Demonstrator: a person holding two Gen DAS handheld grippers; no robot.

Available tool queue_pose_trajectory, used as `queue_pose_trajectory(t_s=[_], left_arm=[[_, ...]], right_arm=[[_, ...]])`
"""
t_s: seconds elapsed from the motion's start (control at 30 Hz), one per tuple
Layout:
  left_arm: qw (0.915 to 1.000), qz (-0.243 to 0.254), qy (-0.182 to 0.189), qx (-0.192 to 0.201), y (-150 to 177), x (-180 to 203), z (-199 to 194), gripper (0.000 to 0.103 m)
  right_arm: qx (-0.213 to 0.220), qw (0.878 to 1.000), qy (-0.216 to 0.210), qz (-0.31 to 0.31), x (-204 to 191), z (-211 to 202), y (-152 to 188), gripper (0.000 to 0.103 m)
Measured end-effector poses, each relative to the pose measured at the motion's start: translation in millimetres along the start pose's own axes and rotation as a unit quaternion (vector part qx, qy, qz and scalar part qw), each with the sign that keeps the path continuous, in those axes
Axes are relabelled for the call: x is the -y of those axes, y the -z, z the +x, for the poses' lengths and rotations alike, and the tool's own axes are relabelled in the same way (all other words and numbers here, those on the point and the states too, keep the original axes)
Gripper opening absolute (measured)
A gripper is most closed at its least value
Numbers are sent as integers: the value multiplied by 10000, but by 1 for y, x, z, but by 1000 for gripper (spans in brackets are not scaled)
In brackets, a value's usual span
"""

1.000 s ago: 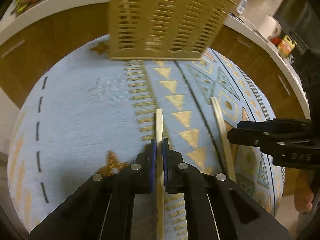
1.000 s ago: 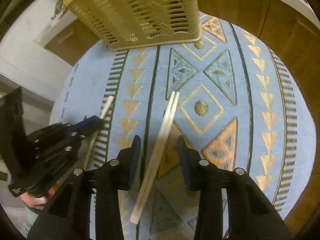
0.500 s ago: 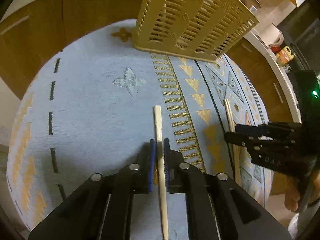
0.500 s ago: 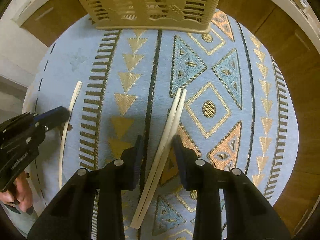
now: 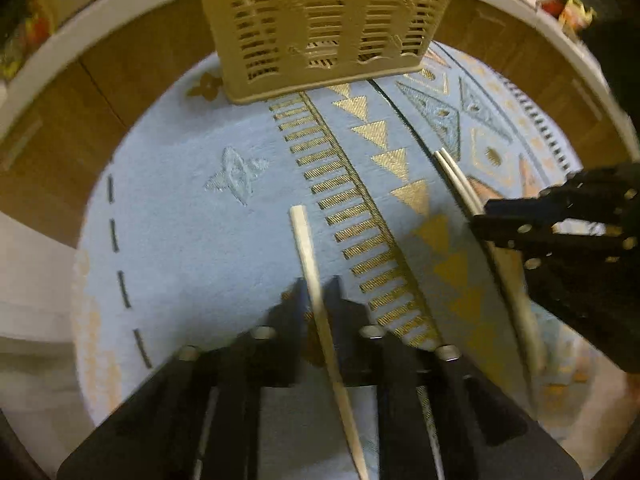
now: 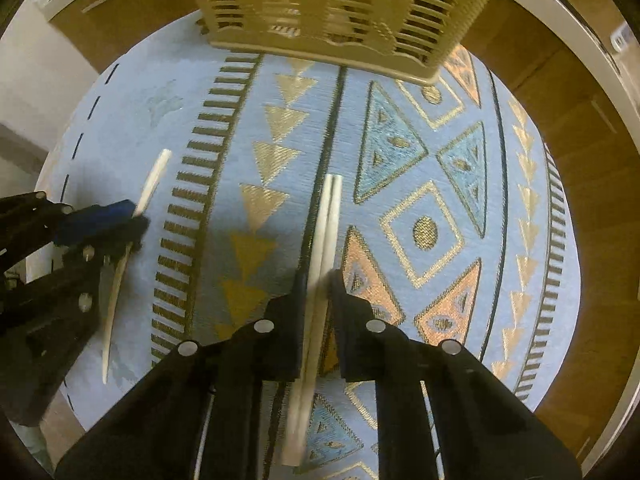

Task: Organize utensils
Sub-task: 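Lift the chopsticks upright with both grippers and carry them over the caddy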

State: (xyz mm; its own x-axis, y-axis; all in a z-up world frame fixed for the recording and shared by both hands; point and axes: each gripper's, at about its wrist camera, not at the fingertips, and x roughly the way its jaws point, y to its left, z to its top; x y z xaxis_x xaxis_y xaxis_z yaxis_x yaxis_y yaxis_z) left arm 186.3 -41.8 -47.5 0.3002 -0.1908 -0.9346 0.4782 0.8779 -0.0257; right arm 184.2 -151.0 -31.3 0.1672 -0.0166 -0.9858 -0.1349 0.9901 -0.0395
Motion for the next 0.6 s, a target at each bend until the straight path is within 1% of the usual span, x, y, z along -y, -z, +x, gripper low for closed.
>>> queue_pose_trajectory(t_s=[0.07, 0.1, 0.17, 0.23, 0.27, 0.3, 0.37, 0.43, 0.53, 0.57, 0.6], left_arm=[[9999, -114, 19, 95, 2, -2, 0, 5], [9995, -235, 145, 169, 3, -5, -2, 4], [9970, -429, 455, 447, 7, -12, -9, 4], [9945, -561, 554, 696, 10, -17, -19, 4], [9929, -600, 620, 817, 12, -18, -24, 4], [9897, -657, 731, 1045, 14, -19, -34, 4], [9845, -705, 826, 1376, 18, -19, -50, 4], [9799, -745, 887, 1627, 21, -17, -64, 4], [9704, -745, 937, 2096, 25, -13, -86, 4], [9678, -744, 938, 2215, 25, -14, -93, 4], [9631, -746, 955, 2401, 28, -12, -103, 4]], right_arm=[[97, 9997, -214, 58, 4, -2, 1, 10], [168, 9993, -333, 81, 7, -4, 1, 10], [341, 9978, -547, 126, 18, -8, 8, 10], [558, 9955, -755, 145, 22, -19, 12, 10], [759, 9933, -858, 138, 24, -27, 16, 10], [901, 9917, -911, 131, 27, -33, 19, 10], [1215, 9868, -1064, 109, 31, -47, 30, 10], [1485, 9820, -1168, 84, 36, -57, 39, 10], [1950, 9712, -1370, 82, 46, -77, 54, 10], [2171, 9660, -1402, 54, 48, -87, 64, 10], [2349, 9620, -1391, 35, 51, -94, 69, 10]])
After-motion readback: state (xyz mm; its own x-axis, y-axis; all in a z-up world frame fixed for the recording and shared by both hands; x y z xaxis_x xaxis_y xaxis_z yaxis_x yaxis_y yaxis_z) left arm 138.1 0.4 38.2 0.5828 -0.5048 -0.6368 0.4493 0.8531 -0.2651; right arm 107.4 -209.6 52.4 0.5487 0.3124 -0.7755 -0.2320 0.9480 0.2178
